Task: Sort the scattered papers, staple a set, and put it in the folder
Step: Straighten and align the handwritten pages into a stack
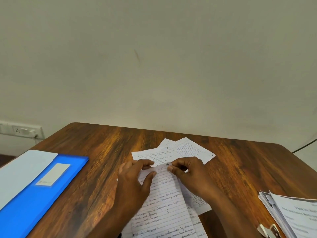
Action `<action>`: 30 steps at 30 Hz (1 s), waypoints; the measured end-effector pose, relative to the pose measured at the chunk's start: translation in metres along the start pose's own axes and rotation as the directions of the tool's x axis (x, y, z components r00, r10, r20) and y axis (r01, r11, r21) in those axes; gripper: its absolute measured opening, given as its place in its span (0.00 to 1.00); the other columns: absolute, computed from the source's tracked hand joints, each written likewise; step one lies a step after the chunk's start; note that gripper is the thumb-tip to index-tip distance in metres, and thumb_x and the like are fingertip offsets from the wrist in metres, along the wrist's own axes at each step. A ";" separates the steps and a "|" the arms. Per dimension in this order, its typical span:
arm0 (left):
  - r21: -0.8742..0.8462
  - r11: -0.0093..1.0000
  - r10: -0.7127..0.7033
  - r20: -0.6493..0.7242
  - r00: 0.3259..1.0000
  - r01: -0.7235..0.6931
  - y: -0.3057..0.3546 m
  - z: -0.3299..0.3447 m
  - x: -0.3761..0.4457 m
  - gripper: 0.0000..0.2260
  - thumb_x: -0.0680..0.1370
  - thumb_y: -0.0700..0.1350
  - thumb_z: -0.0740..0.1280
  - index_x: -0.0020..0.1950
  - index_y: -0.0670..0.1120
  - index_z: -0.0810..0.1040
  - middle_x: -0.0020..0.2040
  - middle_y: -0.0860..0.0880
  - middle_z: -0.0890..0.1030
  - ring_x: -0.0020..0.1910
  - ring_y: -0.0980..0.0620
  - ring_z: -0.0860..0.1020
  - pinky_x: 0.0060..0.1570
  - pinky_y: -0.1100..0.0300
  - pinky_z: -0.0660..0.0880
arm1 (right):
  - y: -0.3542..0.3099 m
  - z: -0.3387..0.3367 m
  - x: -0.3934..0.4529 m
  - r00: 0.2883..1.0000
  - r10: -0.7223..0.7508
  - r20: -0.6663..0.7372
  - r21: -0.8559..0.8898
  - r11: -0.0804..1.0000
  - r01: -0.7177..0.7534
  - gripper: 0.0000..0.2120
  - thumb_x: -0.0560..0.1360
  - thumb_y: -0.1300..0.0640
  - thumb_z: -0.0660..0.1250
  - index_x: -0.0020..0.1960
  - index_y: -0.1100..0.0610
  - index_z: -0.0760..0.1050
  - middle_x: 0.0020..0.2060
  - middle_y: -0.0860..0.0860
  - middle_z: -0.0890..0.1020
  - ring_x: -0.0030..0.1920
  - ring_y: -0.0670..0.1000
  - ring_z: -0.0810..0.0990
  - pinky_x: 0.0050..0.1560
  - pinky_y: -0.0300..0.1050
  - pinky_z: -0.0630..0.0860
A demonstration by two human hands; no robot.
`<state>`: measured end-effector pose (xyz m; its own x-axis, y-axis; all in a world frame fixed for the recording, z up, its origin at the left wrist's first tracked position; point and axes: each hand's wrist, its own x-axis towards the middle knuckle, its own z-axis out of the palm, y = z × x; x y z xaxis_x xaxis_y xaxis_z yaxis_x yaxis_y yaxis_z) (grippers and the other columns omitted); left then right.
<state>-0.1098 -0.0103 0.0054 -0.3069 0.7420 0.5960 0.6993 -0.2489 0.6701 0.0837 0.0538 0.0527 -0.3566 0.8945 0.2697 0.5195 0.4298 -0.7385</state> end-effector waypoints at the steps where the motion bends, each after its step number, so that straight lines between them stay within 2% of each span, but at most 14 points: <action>1: 0.034 0.999 -0.026 0.000 1.000 0.026 -0.002 0.000 0.001 0.18 0.75 0.55 0.75 0.63 0.59 0.78 0.56 0.60 0.81 0.62 0.51 0.76 0.67 0.46 0.70 | 0.001 -0.003 0.001 1.000 0.008 -0.024 0.002 1.000 -0.008 0.04 0.77 0.50 0.74 0.48 0.47 0.87 0.42 0.39 0.87 0.47 0.39 0.83 0.49 0.36 0.81; 3: 0.061 0.990 -0.124 0.003 0.992 0.124 -0.006 -0.002 0.004 0.29 0.72 0.59 0.76 0.70 0.61 0.71 0.62 0.60 0.77 0.66 0.51 0.73 0.67 0.46 0.71 | 0.002 -0.012 0.003 0.997 0.039 -0.064 0.051 0.998 -0.036 0.04 0.78 0.51 0.73 0.48 0.49 0.87 0.42 0.40 0.87 0.46 0.40 0.84 0.45 0.36 0.81; 4: 0.021 0.983 -0.181 0.010 0.983 0.181 -0.008 -0.003 0.006 0.34 0.70 0.59 0.79 0.73 0.61 0.68 0.65 0.60 0.75 0.66 0.52 0.73 0.65 0.46 0.74 | 0.001 -0.017 0.004 0.995 0.066 -0.076 0.113 0.992 -0.057 0.04 0.79 0.52 0.73 0.47 0.49 0.87 0.42 0.41 0.88 0.46 0.41 0.85 0.43 0.36 0.80; 6: -0.192 0.933 -0.292 0.086 0.953 0.303 -0.011 -0.005 0.009 0.42 0.67 0.56 0.82 0.76 0.58 0.65 0.68 0.58 0.75 0.65 0.56 0.76 0.61 0.54 0.78 | 0.001 -0.024 0.003 0.989 0.131 -0.072 0.288 0.952 -0.106 0.05 0.79 0.55 0.72 0.48 0.53 0.86 0.43 0.45 0.89 0.46 0.44 0.87 0.43 0.38 0.81; 8: -0.406 0.792 -0.394 0.228 0.890 0.455 -0.014 -0.008 0.012 0.46 0.63 0.53 0.84 0.76 0.53 0.65 0.68 0.54 0.78 0.61 0.58 0.80 0.54 0.61 0.80 | 0.000 -0.027 0.001 0.982 0.182 -0.053 0.440 0.887 -0.141 0.06 0.80 0.57 0.71 0.50 0.58 0.86 0.44 0.51 0.89 0.47 0.52 0.89 0.48 0.48 0.85; 10: -0.542 0.600 -0.461 0.367 0.808 0.588 -0.018 -0.011 0.016 0.47 0.60 0.52 0.87 0.74 0.49 0.69 0.64 0.47 0.84 0.56 0.49 0.85 0.49 0.54 0.83 | 0.000 -0.028 0.001 0.977 0.206 -0.054 0.553 0.821 -0.143 0.08 0.80 0.58 0.70 0.51 0.62 0.84 0.46 0.58 0.89 0.48 0.60 0.88 0.53 0.57 0.84; 12: -0.618 0.416 -0.430 0.513 0.743 0.667 -0.018 -0.011 0.017 0.45 0.58 0.49 0.87 0.72 0.46 0.72 0.59 0.42 0.86 0.55 0.40 0.86 0.51 0.42 0.84 | 0.000 -0.029 0.001 0.976 0.214 -0.047 0.624 0.769 -0.139 0.10 0.80 0.57 0.71 0.53 0.65 0.83 0.48 0.62 0.88 0.46 0.62 0.86 0.51 0.56 0.83; 13: -0.627 0.373 -0.398 0.558 0.728 0.684 -0.015 -0.011 0.016 0.44 0.58 0.47 0.86 0.71 0.44 0.72 0.58 0.40 0.86 0.55 0.37 0.86 0.54 0.39 0.83 | -0.001 -0.029 0.001 0.977 0.211 -0.039 0.638 0.757 -0.138 0.11 0.80 0.57 0.71 0.53 0.65 0.83 0.48 0.63 0.87 0.46 0.60 0.85 0.49 0.53 0.82; 15: -0.618 0.364 -0.362 0.595 0.718 0.696 -0.010 -0.012 0.014 0.41 0.60 0.46 0.84 0.70 0.41 0.74 0.59 0.38 0.85 0.56 0.36 0.85 0.56 0.37 0.82 | -0.001 -0.030 0.001 0.980 0.199 -0.030 0.649 0.749 -0.133 0.11 0.80 0.56 0.71 0.54 0.65 0.83 0.49 0.63 0.87 0.45 0.57 0.85 0.45 0.47 0.82; 17: -0.615 0.341 -0.348 0.620 0.703 0.711 -0.007 -0.012 0.012 0.38 0.62 0.45 0.84 0.70 0.40 0.75 0.60 0.37 0.85 0.58 0.35 0.84 0.58 0.35 0.80 | -0.001 -0.030 0.002 0.979 0.200 -0.035 0.664 0.737 -0.127 0.12 0.79 0.56 0.71 0.55 0.64 0.83 0.49 0.62 0.88 0.45 0.57 0.85 0.44 0.46 0.83; 21: -0.625 0.249 -0.375 0.642 0.669 0.739 -0.004 -0.011 0.009 0.39 0.63 0.42 0.85 0.71 0.40 0.72 0.61 0.35 0.84 0.59 0.32 0.83 0.61 0.29 0.76 | -0.002 -0.021 0.002 0.962 0.265 -0.057 0.733 0.666 -0.140 0.10 0.80 0.57 0.71 0.56 0.63 0.83 0.51 0.61 0.88 0.53 0.62 0.86 0.58 0.58 0.82; 23: -0.626 0.253 -0.383 0.635 0.671 0.738 -0.001 -0.012 0.008 0.31 0.69 0.38 0.82 0.69 0.39 0.75 0.59 0.34 0.84 0.58 0.32 0.84 0.61 0.28 0.76 | -0.002 -0.015 0.003 0.948 0.309 -0.080 0.750 0.645 -0.147 0.08 0.80 0.58 0.70 0.55 0.63 0.82 0.51 0.61 0.88 0.55 0.63 0.86 0.60 0.62 0.82; 25: -0.616 0.271 -0.388 0.633 0.669 0.740 0.003 -0.013 0.008 0.22 0.73 0.35 0.77 0.66 0.37 0.78 0.57 0.34 0.85 0.56 0.31 0.84 0.60 0.30 0.77 | 0.001 -0.011 0.005 0.932 0.342 -0.121 0.719 0.677 -0.155 0.07 0.81 0.58 0.69 0.54 0.62 0.83 0.50 0.59 0.88 0.55 0.63 0.86 0.60 0.64 0.82; 30: -0.597 0.347 -0.484 0.546 0.684 0.723 0.007 -0.010 0.009 0.15 0.74 0.35 0.75 0.61 0.36 0.81 0.52 0.36 0.87 0.50 0.35 0.87 0.54 0.37 0.82 | 0.009 -0.003 0.008 0.912 0.392 -0.122 0.677 0.704 -0.212 0.06 0.82 0.58 0.68 0.51 0.59 0.83 0.48 0.55 0.89 0.52 0.58 0.88 0.61 0.64 0.82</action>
<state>-0.1140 -0.0119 0.0200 -0.1955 0.9678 -0.1588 -0.3648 0.0785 0.9278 0.0881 0.0649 0.0501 -0.0275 0.9991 0.0320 -0.0845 0.0295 -0.9960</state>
